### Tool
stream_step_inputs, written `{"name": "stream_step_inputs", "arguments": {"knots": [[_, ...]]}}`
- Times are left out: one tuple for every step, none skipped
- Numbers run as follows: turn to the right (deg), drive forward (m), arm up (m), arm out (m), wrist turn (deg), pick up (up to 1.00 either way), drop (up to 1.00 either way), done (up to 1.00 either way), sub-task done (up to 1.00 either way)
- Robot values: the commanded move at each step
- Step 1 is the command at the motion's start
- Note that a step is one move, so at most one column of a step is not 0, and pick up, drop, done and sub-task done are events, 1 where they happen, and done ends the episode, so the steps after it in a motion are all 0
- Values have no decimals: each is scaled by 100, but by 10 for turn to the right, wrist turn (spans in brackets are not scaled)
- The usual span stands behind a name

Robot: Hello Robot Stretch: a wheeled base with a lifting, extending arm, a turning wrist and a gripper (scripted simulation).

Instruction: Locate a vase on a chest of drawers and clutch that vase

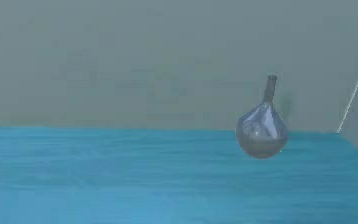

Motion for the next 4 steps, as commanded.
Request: {"name": "stream_step_inputs", "arguments": {"knots": [[450,0,0,0,0,0,0,0,0],[450,0,0,0,0,0,0,0,0],[60,0,0,0,0,0,0,0,0],[0,30,0,0,0,0,0,0,0]]}}
